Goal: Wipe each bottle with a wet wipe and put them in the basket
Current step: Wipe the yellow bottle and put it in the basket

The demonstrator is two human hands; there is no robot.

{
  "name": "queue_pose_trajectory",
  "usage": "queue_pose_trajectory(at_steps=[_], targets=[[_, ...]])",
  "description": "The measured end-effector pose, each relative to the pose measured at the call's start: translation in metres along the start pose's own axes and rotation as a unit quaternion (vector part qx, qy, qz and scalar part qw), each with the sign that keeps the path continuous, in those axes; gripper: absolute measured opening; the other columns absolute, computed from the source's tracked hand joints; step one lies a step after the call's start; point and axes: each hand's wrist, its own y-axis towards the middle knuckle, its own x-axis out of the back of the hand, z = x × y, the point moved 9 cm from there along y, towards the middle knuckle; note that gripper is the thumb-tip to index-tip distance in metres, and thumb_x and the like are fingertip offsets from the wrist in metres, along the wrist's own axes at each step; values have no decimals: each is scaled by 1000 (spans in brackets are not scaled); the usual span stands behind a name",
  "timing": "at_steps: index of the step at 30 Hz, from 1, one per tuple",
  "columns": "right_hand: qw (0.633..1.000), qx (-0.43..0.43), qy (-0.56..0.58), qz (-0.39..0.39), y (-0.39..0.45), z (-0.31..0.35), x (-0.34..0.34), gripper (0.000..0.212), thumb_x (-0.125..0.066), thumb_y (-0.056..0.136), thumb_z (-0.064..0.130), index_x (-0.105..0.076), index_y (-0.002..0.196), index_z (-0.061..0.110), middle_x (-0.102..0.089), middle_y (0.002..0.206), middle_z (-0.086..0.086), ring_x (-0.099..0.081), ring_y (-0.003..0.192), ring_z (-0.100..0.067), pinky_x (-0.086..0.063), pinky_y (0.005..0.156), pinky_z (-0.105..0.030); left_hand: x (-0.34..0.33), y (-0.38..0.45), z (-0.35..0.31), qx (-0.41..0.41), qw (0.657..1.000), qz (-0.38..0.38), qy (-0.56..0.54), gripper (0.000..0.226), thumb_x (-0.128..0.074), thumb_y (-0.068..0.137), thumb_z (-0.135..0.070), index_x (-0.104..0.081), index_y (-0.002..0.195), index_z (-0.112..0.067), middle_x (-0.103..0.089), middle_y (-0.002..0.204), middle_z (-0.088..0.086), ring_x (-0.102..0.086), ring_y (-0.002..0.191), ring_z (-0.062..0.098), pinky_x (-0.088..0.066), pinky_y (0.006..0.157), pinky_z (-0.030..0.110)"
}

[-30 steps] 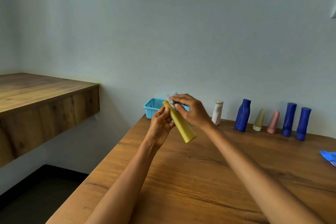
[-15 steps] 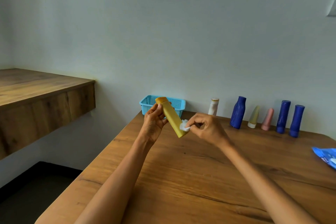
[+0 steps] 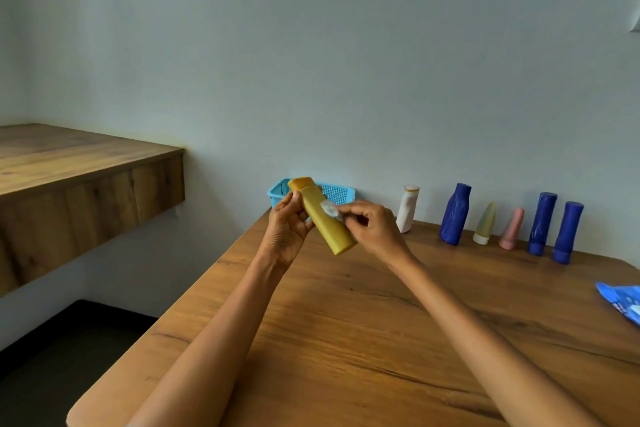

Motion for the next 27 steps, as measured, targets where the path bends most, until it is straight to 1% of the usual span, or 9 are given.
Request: queue_pose_trajectory(at_steps=[3,8,10,12,14,16,19,24,27], targets=[[996,-55,74,-2,-16,-14,9,24,-58,85,0,-72,97,14,-70,97,-2,-61,86,-9,-51,73,-23,0,-1,1,-6,1000,0,1,51,-48,88,-24,-43,131,5,-56,121,23,-58,103,29,-59,72,30],[963,-171,203,45,-30,-33,12,29,-53,86,-5,-72,80,16,-70,79,-5,-66,66,-10,-55,63,-21,5,0,3,-10,1000,-17,-4,30,-44,95,-19,-54,117,-2,-66,107,15,-66,93,23,-58,74,32],[924,-245,291,39,-38,-45,6,24,-55,86,-4,-71,86,13,-71,80,-6,-67,68,-12,-56,62,-22,9,1,2,-23,999,-31,-11,23,-45,96,-16,-55,113,-4,-69,100,12,-68,91,21,-58,74,32],[873,-307,378,-4,-44,-54,-2,21,-55,86,-6,-67,98,5,-70,85,-10,-67,71,-16,-58,64,-25,9,1,2,-35,999,-39,-3,21,-46,95,-12,-55,113,-6,-68,100,12,-68,89,19,-58,74,33],[832,-343,431,-66,-49,-61,-8,23,-53,86,-10,-62,107,-4,-68,87,-12,-66,71,-16,-59,64,-27,8,1,2,-45,998,-46,26,27,-48,95,-9,-51,121,-5,-63,106,14,-66,93,19,-57,77,35],[817,-362,437,-100,-55,-64,-15,26,-53,87,-10,-60,111,-5,-67,94,-14,-65,76,-16,-57,70,-30,8,0,2,-57,994,-56,72,39,-50,95,-7,-44,133,-4,-59,112,15,-63,101,22,-54,84,40],[836,-373,387,-107,-57,-64,-20,27,-55,87,-8,-60,114,-4,-65,107,-15,-65,90,-21,-54,81,-33,11,-1,0,-82,987,-78,113,49,-53,93,-9,-41,140,-10,-58,114,11,-59,106,22,-54,86,40],[880,-334,328,-82,-46,-51,-10,19,-56,85,-4,-69,98,3,-70,88,-9,-66,72,-14,-55,68,-22,20,-1,-6,-104,982,-118,103,50,-56,91,-11,-41,139,-12,-59,111,10,-60,105,21,-56,84,36],[939,-253,209,-104,-27,-37,9,17,-57,86,7,-73,90,14,-72,86,-2,-64,76,-10,-52,69,-20,17,1,2,-76,985,-104,114,49,-58,91,-10,-42,138,-9,-62,103,8,-61,103,24,-54,88,43]])
